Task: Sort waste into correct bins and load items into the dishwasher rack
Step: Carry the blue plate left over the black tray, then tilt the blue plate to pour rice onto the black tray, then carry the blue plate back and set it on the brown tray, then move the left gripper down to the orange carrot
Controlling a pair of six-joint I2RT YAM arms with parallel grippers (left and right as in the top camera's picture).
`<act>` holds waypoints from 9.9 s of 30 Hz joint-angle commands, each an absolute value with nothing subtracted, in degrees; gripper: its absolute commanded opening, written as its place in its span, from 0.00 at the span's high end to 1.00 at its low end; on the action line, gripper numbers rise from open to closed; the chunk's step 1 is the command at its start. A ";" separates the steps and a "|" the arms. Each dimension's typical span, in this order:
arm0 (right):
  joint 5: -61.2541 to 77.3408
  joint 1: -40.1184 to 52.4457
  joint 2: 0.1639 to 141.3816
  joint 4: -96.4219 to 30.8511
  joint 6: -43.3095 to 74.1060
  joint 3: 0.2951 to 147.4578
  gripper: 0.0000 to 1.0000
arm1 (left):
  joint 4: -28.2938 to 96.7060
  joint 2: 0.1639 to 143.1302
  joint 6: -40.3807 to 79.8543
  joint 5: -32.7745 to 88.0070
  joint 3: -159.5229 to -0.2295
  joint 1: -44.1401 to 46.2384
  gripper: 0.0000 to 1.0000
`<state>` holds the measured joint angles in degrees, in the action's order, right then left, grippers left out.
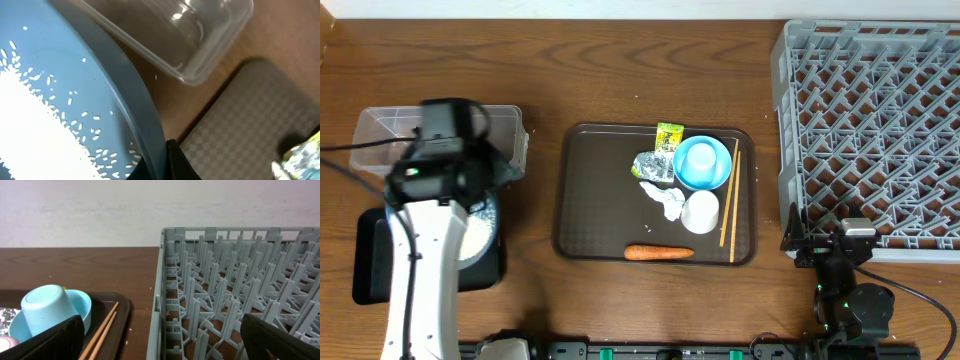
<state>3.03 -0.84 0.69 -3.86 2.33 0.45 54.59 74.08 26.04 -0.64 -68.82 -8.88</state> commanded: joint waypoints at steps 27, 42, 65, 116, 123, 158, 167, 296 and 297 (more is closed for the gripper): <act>3.05 -0.82 0.27 -4.05 2.72 0.32 0.01 | 47.68 78.94 17.37 40.29 -64.34 -40.40 0.94; 3.05 -0.84 0.27 -4.05 2.72 0.32 0.01 | 45.47 78.98 17.58 43.51 -63.64 -42.48 0.94; 3.05 -0.84 0.27 -4.05 2.72 0.32 0.01 | 45.32 79.42 17.82 49.65 -63.09 -46.11 0.94; 3.05 -0.84 0.27 -4.05 2.72 0.32 0.01 | 48.25 79.46 10.96 65.28 -63.05 -56.12 0.94; 3.05 -0.82 0.27 -4.05 2.72 0.32 0.01 | 49.89 79.46 8.84 66.87 -63.05 -57.49 0.94; 3.05 -0.82 0.27 -4.05 2.72 0.32 0.01 | 56.23 79.96 5.61 74.96 -63.00 -65.30 0.94; 3.05 -0.84 0.27 -4.05 2.72 0.32 0.01 | 54.72 80.12 1.37 79.83 -63.00 -65.89 0.94; 3.05 -0.84 0.27 -4.05 2.72 0.32 0.01 | 66.59 74.89 32.29 -0.89 -79.13 32.93 0.01; 3.05 -0.82 0.27 -4.05 2.72 0.32 0.01 | 67.92 74.74 32.29 0.21 -78.94 32.93 0.00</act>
